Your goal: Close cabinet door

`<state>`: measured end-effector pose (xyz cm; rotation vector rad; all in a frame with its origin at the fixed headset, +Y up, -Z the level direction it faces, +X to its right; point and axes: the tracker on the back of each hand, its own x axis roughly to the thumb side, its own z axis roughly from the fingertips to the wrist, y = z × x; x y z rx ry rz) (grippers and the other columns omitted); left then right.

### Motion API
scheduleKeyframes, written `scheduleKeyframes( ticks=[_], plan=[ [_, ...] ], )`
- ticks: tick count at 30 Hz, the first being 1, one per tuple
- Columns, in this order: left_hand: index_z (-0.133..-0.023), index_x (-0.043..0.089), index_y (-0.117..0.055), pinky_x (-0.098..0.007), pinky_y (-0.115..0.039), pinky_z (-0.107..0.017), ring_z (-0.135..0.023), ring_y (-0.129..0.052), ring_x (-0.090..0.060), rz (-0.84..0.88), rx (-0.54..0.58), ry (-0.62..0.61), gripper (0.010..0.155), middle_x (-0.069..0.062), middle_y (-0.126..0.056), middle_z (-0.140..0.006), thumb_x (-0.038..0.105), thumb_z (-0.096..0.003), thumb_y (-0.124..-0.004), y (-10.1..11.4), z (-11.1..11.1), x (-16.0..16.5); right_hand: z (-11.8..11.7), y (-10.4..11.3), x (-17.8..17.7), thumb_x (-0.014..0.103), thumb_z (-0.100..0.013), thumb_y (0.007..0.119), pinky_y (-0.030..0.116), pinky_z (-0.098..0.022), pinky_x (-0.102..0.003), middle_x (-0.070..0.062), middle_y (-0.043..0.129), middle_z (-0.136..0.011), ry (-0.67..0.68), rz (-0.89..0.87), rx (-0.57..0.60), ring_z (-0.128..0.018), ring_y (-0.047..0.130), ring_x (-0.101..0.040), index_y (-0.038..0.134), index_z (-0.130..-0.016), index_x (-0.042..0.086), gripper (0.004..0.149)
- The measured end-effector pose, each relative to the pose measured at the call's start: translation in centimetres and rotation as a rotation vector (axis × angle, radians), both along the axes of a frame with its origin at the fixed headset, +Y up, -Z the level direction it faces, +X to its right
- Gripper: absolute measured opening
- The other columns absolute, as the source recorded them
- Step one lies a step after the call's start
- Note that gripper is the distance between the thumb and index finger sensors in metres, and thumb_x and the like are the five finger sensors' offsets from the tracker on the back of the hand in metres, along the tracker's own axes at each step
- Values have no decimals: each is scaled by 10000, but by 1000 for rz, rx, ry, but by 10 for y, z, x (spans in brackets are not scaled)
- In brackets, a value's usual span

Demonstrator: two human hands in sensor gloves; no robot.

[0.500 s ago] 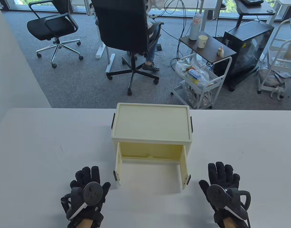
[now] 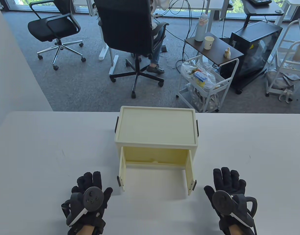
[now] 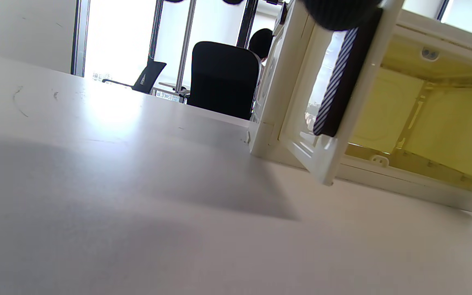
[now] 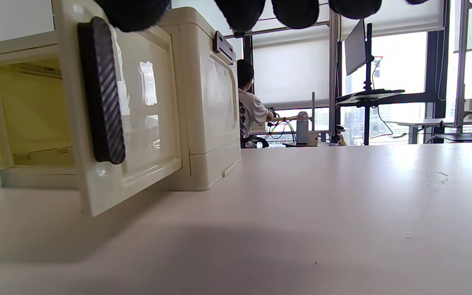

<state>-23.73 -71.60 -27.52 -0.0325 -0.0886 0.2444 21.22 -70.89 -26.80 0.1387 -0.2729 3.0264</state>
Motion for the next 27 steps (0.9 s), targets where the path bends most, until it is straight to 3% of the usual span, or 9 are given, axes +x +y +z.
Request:
scheduleKeyframes(
  ticks=[18,27],
  plan=[
    [-1167,-3,-299,-822,-342,-638,-1024,-349,-690,40,3,-20,795,-402,-269,-1135,476,-615,-612,-2,-1,2,1,0,2,495,-589,602,394,-657,-807,-340,355,-1144,5,-18,20,-996,374,-652,402,-1124,20,743],
    [-1156,14,-396,-802,-422,-653,-1024,-474,-658,129,28,-85,758,-375,-375,-1136,466,-602,-650,-3,-3,3,2,1,2,496,-589,602,393,-656,-809,-336,358,-1145,5,-34,27,-995,376,-654,405,-1124,21,742]
  ],
)
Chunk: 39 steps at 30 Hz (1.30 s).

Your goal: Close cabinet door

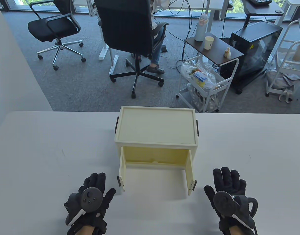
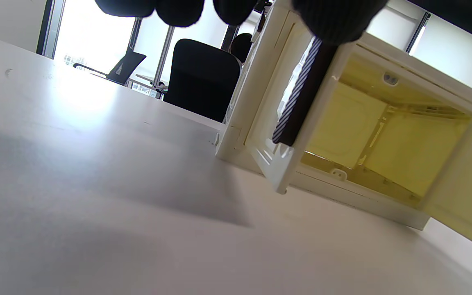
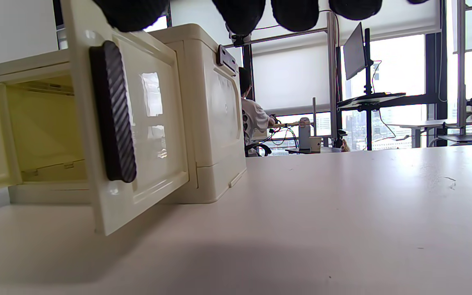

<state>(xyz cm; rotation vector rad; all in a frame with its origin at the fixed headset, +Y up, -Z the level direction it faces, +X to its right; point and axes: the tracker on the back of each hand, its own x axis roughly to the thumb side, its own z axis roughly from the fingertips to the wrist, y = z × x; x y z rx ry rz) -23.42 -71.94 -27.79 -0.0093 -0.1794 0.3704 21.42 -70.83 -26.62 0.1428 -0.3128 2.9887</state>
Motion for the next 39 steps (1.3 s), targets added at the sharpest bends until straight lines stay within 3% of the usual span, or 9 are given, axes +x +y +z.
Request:
scheduleKeyframes(
  ticks=[20,39],
  plan=[
    [-1092,78,-601,-743,-567,-654,-964,-740,-546,50,-22,-14,593,-282,-621,-1089,381,-595,-717,-8,-24,13,-2,2,6,495,-591,601,393,-654,-810,-336,366,-1146,7,-41,1,-994,376,-656,417,-1123,17,739],
    [-1011,76,-719,-712,-624,-640,-871,-867,-485,-38,-46,-49,556,-250,-758,-1007,433,-585,-719,1,-39,48,-3,4,10,496,-591,602,392,-650,-813,-348,372,-1142,-6,-68,-10,-989,375,-664,442,-1120,10,735]
  ],
)
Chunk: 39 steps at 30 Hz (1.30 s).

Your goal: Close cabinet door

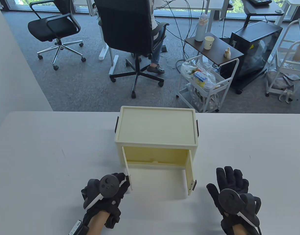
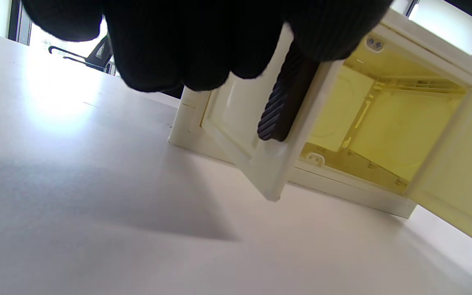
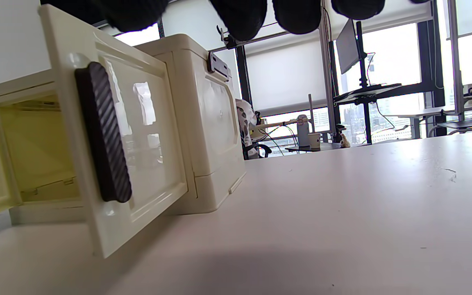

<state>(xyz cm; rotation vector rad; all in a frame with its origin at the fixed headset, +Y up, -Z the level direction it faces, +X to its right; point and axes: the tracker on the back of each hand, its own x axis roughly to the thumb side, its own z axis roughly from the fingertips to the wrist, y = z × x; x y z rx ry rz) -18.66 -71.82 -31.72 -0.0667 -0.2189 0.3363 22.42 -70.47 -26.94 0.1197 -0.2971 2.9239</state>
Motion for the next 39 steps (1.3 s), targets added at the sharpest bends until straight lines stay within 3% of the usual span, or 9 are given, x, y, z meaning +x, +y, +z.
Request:
scheduleKeyframes(
  ticks=[17,30,39],
  plan=[
    [-950,97,-784,-675,-688,-610,-785,-948,-435,-10,-13,-8,512,-219,-844,-933,447,-584,-712,-2,-31,55,-4,-1,4,494,-594,601,389,-648,-816,-358,374,-1139,-11,-24,-35,-987,372,-667,447,-1120,1,737],
    [-1007,71,-731,-693,-660,-623,-832,-908,-473,72,-41,23,559,-245,-799,-975,442,-591,-691,-6,-62,82,-5,0,1,494,-596,602,386,-645,-819,-378,370,-1134,-3,-21,-64,-980,362,-679,430,-1123,-12,751],
    [-1033,57,-695,-710,-635,-630,-861,-876,-495,99,-60,27,585,-260,-765,-999,443,-593,-682,-9,-69,85,-6,0,0,494,-596,602,384,-644,-820,-382,366,-1132,-10,-18,-71,-978,354,-682,428,-1122,-17,754]
  ],
)
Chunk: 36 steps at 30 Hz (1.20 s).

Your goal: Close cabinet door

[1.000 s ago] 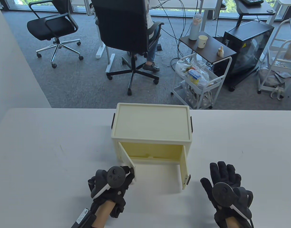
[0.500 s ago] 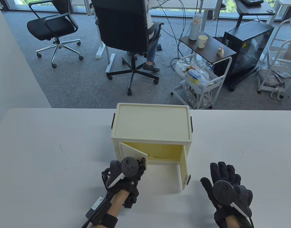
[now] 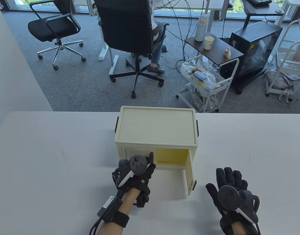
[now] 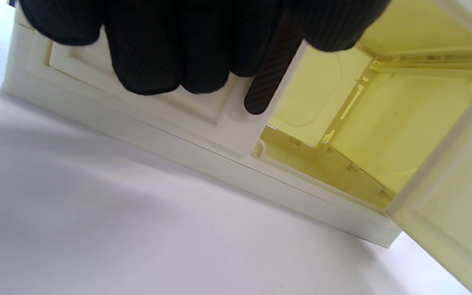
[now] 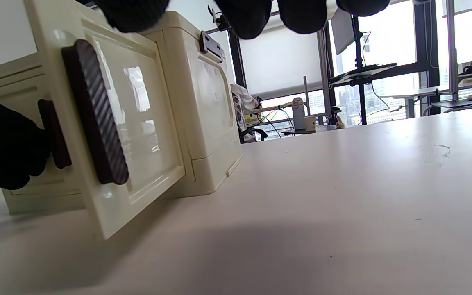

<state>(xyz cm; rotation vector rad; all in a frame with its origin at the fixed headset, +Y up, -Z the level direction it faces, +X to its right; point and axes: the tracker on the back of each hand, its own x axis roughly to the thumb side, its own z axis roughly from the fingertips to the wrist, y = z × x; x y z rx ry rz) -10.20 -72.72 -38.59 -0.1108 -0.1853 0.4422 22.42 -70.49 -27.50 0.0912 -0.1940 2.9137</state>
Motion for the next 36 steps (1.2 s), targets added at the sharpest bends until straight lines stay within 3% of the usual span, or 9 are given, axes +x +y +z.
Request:
scheduleKeyframes(
  ticks=[10,24,29,36],
  plan=[
    [-1056,41,-662,-721,-618,-633,-887,-839,-518,3,7,11,615,-279,-723,-1024,449,-594,-678,4,22,-24,0,0,-3,494,-596,602,385,-644,-819,-380,366,-1133,9,2,5,-979,354,-681,428,-1122,-17,754],
    [-1089,28,-603,-746,-569,-643,-942,-746,-562,-122,181,58,651,-314,-628,-1071,453,-601,-668,39,95,-99,6,2,-11,495,-595,599,388,-645,-817,-376,372,-1133,32,3,28,-981,360,-677,426,-1122,-15,754],
    [-1094,28,-593,-749,-562,-645,-953,-727,-568,-172,230,58,657,-316,-612,-1079,456,-601,-666,34,115,-115,6,1,-13,495,-595,599,389,-645,-817,-376,375,-1132,39,11,26,-980,362,-677,427,-1121,-14,752],
    [-1101,26,-576,-762,-539,-648,-971,-692,-581,-233,274,48,669,-320,-582,-1092,458,-599,-666,25,121,-119,7,-1,-16,495,-594,599,391,-646,-815,-376,377,-1131,42,28,26,-981,365,-675,431,-1120,-14,751]
  ],
)
